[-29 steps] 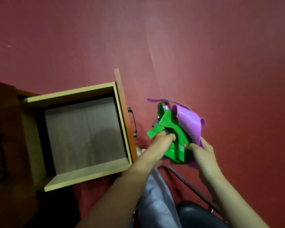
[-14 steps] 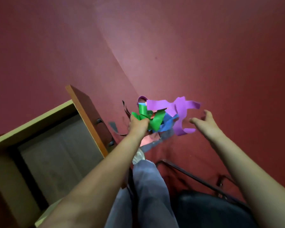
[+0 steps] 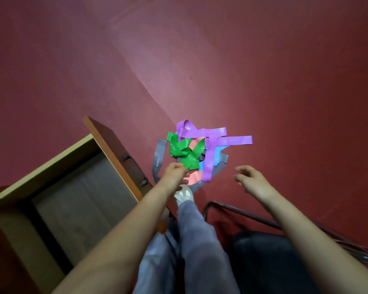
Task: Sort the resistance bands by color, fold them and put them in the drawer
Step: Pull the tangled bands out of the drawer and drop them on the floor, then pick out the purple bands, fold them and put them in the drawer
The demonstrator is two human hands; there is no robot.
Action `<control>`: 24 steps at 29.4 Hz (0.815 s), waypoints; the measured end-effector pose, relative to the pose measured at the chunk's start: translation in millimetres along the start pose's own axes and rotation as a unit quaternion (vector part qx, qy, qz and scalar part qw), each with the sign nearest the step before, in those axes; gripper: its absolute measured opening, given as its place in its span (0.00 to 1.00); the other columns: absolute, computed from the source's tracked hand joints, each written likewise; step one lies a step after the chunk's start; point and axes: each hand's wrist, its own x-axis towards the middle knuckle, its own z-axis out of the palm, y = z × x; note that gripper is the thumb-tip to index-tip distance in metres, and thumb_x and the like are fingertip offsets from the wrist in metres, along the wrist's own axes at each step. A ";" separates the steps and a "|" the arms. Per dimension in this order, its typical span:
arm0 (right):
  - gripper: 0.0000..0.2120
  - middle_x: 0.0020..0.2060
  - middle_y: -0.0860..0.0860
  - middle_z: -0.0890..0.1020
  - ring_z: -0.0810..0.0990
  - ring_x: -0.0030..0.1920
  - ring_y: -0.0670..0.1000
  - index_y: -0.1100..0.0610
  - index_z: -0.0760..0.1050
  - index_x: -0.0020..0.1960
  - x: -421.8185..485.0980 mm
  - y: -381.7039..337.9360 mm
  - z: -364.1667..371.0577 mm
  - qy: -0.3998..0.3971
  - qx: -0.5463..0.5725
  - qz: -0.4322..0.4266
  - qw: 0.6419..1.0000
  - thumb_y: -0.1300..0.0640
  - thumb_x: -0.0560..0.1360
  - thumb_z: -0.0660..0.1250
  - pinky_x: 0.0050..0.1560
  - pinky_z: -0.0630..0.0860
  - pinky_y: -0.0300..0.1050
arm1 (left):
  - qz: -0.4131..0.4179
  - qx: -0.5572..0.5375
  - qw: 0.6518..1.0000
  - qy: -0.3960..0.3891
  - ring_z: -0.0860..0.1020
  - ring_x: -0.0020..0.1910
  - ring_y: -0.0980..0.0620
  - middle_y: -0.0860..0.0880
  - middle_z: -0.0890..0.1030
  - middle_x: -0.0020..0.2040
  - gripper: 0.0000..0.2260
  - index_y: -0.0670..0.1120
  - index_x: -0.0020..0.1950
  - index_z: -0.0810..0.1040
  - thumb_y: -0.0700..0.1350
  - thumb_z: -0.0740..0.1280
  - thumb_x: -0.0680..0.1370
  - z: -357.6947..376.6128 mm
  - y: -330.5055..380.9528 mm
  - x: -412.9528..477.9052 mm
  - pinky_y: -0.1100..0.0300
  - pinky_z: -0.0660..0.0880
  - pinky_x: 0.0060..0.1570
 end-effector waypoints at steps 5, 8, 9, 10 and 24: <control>0.11 0.45 0.54 0.73 0.70 0.36 0.47 0.61 0.73 0.55 -10.0 -7.2 -3.1 -0.022 0.022 -0.034 0.999 0.66 0.74 0.60 0.36 0.65 0.34 | 0.001 -0.006 1.000 -0.030 0.73 0.31 0.56 0.51 0.74 0.37 0.10 0.48 0.51 0.67 0.34 0.54 0.76 2.5 -8.7 -8.6 0.64 0.63 0.33; 0.08 0.38 0.52 0.74 0.69 0.32 0.47 0.56 0.71 0.49 -5.7 -11.0 -9.8 -0.049 0.029 -0.025 0.998 0.66 0.75 0.59 0.31 0.67 0.33 | -0.003 -0.043 0.999 -0.023 0.72 0.33 0.55 0.51 0.75 0.38 0.11 0.47 0.54 0.67 0.33 0.55 0.76 12.1 -11.9 -5.7 0.64 0.64 0.35; 0.08 0.36 0.51 0.74 0.70 0.32 0.47 0.56 0.71 0.48 -2.6 -12.7 -11.1 -0.058 0.027 -0.017 0.998 0.66 0.75 0.58 0.30 0.68 0.34 | -0.003 -0.047 0.998 -0.030 0.73 0.34 0.55 0.51 0.75 0.38 0.12 0.47 0.54 0.67 0.33 0.55 0.76 14.9 -12.9 -3.6 0.64 0.64 0.36; 0.08 0.35 0.49 0.74 0.70 0.32 0.47 0.55 0.72 0.45 -0.3 -13.6 -11.4 -0.066 0.023 -0.011 0.998 0.67 0.75 0.58 0.31 0.68 0.35 | -0.003 -0.045 0.998 -0.036 0.73 0.34 0.55 0.51 0.76 0.38 0.12 0.47 0.54 0.68 0.33 0.55 0.76 16.9 -11.9 -4.8 0.64 0.64 0.36; 0.15 0.28 0.50 0.72 0.68 0.27 0.48 0.53 0.66 0.31 190.0 -32.4 -26.2 -0.161 -0.133 -0.047 0.977 0.63 0.76 0.57 0.20 0.62 0.27 | -0.005 -0.206 0.972 0.112 0.74 0.19 0.61 0.49 0.75 0.36 0.11 0.46 0.49 0.69 0.32 0.53 0.76 71.8 35.1 124.8 0.64 0.64 0.30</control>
